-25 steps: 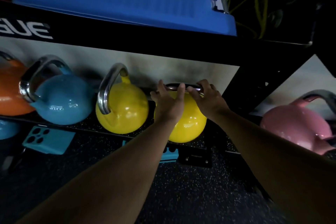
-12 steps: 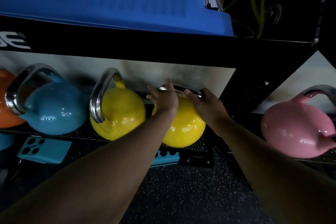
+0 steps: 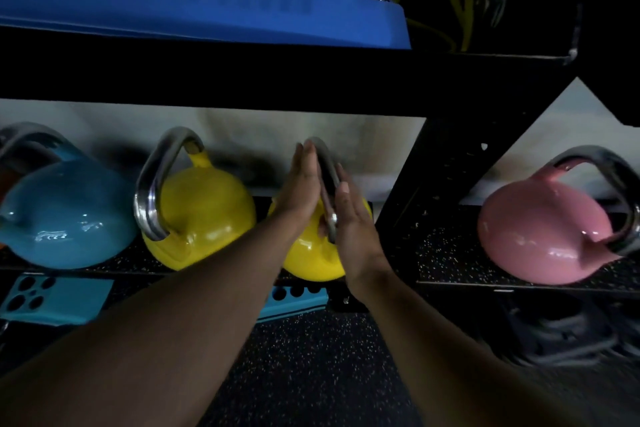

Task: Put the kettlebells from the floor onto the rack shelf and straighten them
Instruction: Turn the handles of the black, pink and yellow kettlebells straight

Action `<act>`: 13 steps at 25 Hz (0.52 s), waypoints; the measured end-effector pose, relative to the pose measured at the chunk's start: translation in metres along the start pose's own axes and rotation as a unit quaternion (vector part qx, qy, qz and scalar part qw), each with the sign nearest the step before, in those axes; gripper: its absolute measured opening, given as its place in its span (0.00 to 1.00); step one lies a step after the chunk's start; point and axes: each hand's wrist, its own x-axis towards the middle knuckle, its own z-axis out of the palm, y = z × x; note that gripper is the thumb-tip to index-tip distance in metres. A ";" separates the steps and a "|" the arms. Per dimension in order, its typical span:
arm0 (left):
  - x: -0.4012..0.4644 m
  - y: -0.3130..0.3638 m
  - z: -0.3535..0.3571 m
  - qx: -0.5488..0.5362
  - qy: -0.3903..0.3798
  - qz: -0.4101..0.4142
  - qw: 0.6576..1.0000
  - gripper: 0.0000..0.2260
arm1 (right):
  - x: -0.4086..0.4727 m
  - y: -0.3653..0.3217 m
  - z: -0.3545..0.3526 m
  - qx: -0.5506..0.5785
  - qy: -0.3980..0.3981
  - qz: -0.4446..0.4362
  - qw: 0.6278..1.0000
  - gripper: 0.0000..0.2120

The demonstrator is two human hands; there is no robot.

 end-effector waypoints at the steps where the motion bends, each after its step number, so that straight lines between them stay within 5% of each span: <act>1: 0.006 0.000 -0.005 0.003 -0.020 0.004 1.000 0.39 | 0.000 0.002 0.007 0.019 0.006 0.005 1.000 0.22; 7: 0.024 -0.003 -0.018 -0.013 -0.095 0.015 0.995 0.29 | 0.005 0.009 0.030 0.077 0.028 -0.003 0.997 0.22; 13: 0.030 -0.002 -0.021 -0.042 -0.072 0.030 0.996 0.27 | 0.007 0.011 0.041 0.053 0.054 -0.015 0.997 0.22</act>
